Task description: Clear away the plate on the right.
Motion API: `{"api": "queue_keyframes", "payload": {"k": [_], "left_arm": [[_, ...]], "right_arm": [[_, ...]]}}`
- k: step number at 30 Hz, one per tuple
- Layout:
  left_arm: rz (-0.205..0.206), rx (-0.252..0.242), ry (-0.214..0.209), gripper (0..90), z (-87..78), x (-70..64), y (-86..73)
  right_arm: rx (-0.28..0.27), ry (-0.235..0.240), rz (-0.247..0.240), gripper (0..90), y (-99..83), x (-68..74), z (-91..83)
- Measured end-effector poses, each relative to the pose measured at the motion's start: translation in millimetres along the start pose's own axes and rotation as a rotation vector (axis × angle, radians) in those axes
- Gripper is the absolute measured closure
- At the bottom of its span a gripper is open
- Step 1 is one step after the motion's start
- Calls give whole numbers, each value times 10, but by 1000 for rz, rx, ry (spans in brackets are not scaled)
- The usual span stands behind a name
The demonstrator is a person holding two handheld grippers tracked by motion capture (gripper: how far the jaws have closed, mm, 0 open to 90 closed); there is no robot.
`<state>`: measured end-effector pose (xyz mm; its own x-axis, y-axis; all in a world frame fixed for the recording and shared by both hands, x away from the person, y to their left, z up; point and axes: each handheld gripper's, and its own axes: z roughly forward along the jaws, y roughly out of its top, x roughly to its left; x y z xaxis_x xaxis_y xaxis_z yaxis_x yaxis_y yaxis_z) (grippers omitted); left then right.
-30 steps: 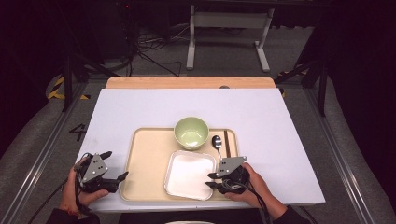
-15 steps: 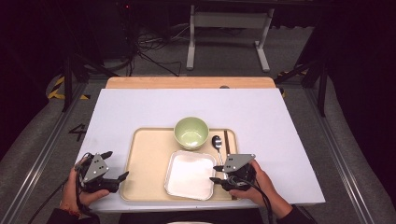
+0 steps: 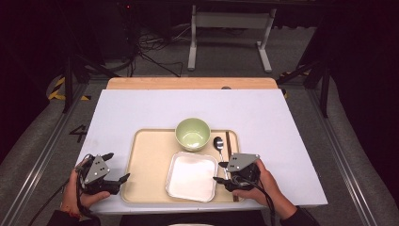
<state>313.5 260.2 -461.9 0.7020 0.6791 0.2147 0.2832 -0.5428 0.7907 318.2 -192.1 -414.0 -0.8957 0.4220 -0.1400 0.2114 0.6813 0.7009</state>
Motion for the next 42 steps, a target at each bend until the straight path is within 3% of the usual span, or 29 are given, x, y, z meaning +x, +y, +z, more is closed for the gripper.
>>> {"api": "queue_keyframes", "payload": {"k": [4, 8, 20, 42], "left_arm": [[1, 0, 1, 115, -3, -3, 0], [1, 1, -1, 115, 1, -4, 0], [3, 4, -3, 115, 4, -5, 0], [4, 8, -4, 114, 12, -8, 2]], "right_arm": [[-4, -19, 6, 439, 7, -15, -29], [3, -74, 2, 398, 10, -40, -54], [7, -124, -1, 333, 13, -99, -120], [-7, -242, 76, 203, -145, -410, -273]]}}
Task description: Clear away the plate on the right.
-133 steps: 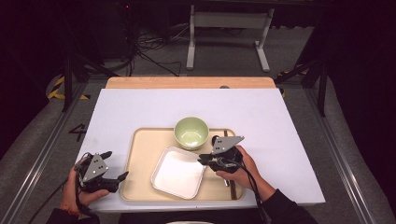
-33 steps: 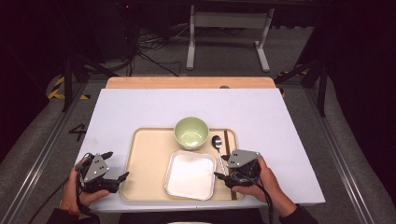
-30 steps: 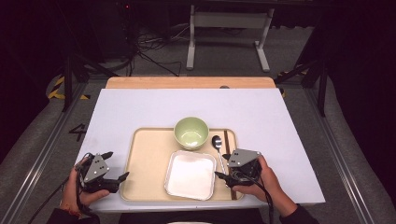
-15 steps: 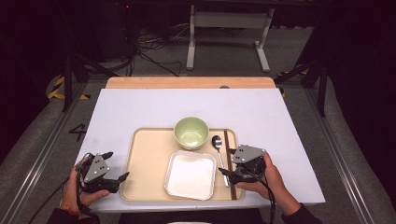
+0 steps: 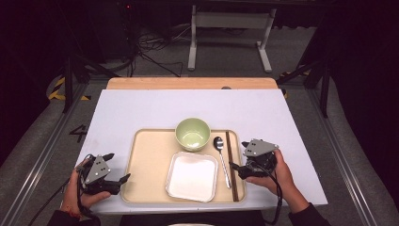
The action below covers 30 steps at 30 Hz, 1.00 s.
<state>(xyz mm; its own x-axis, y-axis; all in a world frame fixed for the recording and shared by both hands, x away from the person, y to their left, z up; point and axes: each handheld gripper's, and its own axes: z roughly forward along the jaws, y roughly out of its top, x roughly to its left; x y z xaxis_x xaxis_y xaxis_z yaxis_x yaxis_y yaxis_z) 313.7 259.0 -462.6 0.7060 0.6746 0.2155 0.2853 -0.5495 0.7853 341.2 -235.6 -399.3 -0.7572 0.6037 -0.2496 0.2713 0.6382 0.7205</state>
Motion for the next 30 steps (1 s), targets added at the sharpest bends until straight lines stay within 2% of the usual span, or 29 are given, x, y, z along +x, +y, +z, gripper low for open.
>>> {"api": "queue_keyframes", "payload": {"k": [16, 30], "left_arm": [[4, 3, 0, 115, 4, 2, 0], [-6, 4, -8, 114, 23, 21, -4]], "right_arm": [[4, -82, 35, 184, -260, -330, -41], [14, -166, 112, 178, -565, -535, -139]]}}
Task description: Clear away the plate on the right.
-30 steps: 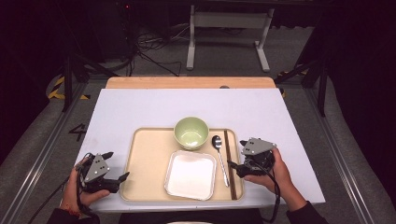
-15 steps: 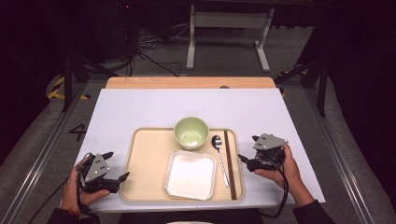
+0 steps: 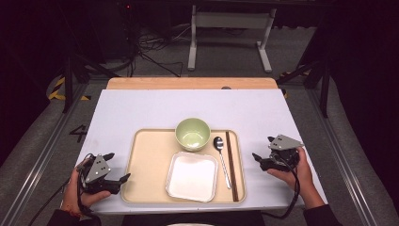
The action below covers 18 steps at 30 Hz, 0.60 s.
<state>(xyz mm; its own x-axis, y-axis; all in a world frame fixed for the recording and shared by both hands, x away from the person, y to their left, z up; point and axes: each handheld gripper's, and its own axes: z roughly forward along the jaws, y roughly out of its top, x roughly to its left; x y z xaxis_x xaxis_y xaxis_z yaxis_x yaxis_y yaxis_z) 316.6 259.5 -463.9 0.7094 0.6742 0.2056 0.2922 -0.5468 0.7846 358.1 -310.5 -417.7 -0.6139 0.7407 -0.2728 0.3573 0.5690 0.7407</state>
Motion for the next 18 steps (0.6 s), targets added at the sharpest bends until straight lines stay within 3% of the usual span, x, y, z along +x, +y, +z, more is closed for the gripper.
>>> {"api": "queue_keyframes", "payload": {"k": [18], "left_arm": [[-2, 7, 6, 112, 35, 22, 18]], "right_arm": [[5, -61, 71, 158, -373, -99, -173]]}}
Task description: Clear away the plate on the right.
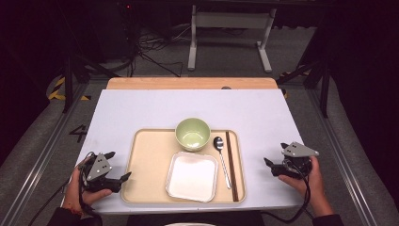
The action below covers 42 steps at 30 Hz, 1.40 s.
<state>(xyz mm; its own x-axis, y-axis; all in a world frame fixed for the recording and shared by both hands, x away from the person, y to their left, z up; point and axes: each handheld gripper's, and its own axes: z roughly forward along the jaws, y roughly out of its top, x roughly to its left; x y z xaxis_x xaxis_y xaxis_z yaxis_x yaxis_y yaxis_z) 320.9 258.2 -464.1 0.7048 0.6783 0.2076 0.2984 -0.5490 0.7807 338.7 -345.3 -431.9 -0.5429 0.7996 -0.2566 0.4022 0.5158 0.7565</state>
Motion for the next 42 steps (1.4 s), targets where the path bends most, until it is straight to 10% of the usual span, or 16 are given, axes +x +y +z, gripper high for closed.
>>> {"api": "queue_keyframes", "payload": {"k": [17, 42], "left_arm": [[-11, 10, 15, 112, 33, 28, 12], [3, 10, 22, 111, 28, 6, 31]], "right_arm": [[-14, -22, 57, 139, -297, 40, -133], [-39, -51, 55, 141, -234, 84, -150]]}}
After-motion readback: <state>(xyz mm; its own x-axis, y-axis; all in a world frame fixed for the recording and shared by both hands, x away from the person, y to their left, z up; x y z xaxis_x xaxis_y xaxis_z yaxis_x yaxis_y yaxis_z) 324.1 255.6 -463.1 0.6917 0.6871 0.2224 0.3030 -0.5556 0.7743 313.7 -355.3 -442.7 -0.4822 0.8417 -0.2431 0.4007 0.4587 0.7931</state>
